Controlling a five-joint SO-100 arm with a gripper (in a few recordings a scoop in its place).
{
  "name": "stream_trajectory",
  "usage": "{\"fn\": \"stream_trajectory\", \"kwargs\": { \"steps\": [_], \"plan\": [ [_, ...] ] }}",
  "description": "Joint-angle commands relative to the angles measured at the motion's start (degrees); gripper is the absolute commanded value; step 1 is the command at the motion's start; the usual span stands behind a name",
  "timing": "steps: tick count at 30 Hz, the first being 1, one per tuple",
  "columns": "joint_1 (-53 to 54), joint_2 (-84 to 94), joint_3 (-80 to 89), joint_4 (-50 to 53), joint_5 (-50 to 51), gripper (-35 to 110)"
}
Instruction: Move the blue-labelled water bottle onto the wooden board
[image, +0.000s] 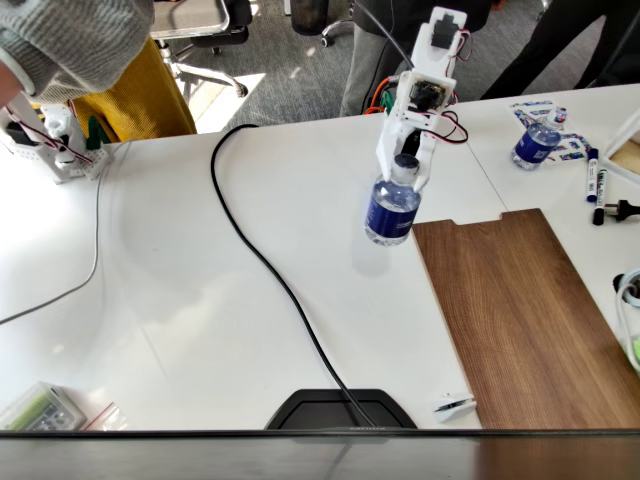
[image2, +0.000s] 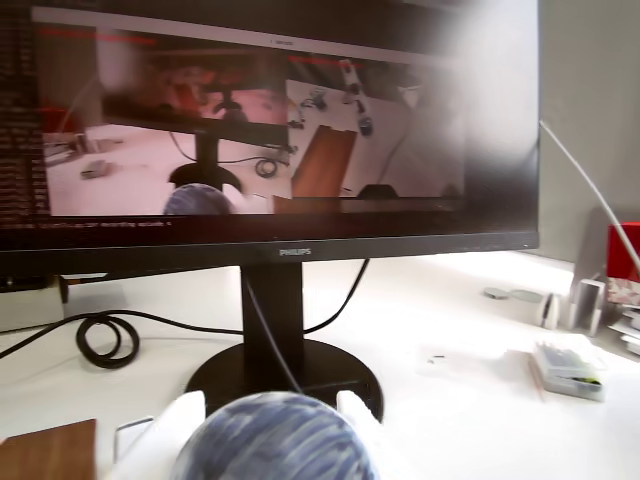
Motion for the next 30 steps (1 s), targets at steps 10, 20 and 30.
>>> {"fn": "stream_trajectory", "kwargs": {
  "steps": [10, 20, 30],
  "plan": [
    [-13.6, 6.5, -0.6, -4.8, -3.8, 0],
    [-21.7, 6.0, -0.4, -5.0, -5.2, 0],
    [-28.5, 2.0, 1.8, -9.4, -4.6, 0]
  ]
}}
